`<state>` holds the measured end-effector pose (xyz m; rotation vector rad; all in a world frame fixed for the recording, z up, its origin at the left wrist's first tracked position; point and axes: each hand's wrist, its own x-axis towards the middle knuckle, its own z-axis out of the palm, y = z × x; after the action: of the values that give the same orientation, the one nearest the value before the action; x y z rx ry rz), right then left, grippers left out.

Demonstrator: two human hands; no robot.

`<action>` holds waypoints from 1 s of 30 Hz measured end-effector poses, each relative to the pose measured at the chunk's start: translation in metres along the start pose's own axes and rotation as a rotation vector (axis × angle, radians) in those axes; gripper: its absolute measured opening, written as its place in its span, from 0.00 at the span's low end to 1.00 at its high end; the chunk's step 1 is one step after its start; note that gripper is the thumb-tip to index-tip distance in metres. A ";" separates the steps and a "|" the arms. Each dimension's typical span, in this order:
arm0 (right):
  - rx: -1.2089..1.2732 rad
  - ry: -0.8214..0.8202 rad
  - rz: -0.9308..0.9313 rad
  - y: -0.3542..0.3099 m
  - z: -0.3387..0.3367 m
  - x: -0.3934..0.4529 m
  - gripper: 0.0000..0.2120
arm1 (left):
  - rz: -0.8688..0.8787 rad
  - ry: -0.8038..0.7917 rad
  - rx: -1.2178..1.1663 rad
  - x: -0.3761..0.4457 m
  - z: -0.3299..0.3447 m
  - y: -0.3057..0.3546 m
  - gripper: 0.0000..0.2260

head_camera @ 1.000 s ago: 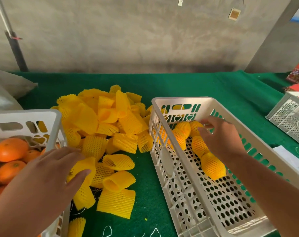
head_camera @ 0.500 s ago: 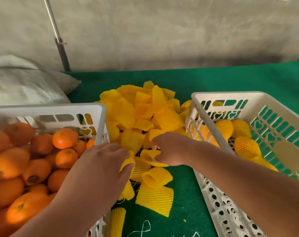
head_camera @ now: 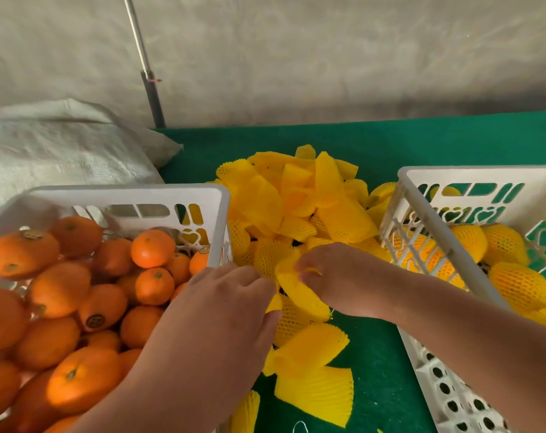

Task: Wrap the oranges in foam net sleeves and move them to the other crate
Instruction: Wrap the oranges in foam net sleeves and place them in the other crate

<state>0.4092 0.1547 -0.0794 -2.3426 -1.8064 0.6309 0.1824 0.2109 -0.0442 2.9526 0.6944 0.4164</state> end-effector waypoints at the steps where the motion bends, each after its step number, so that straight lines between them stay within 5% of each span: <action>1: 0.081 0.117 -0.038 0.000 -0.002 0.000 0.16 | 0.012 0.003 0.024 0.000 0.001 0.000 0.09; 6: 0.312 0.371 -0.259 -0.017 0.001 -0.015 0.14 | 0.037 -0.019 0.048 0.000 0.002 -0.001 0.21; 15: 0.306 0.553 -0.310 -0.027 -0.004 -0.024 0.14 | -0.039 -0.046 0.113 -0.001 0.002 0.004 0.10; 24: 0.229 0.491 -0.262 -0.027 -0.007 -0.024 0.33 | -0.080 -0.090 0.150 -0.001 0.000 0.001 0.15; 30: 0.193 0.443 -0.280 -0.028 -0.007 -0.028 0.35 | -0.184 0.020 0.235 -0.002 0.001 -0.001 0.16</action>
<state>0.3809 0.1370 -0.0569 -1.8700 -1.7282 0.2138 0.1807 0.2114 -0.0453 3.0628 1.0770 0.3730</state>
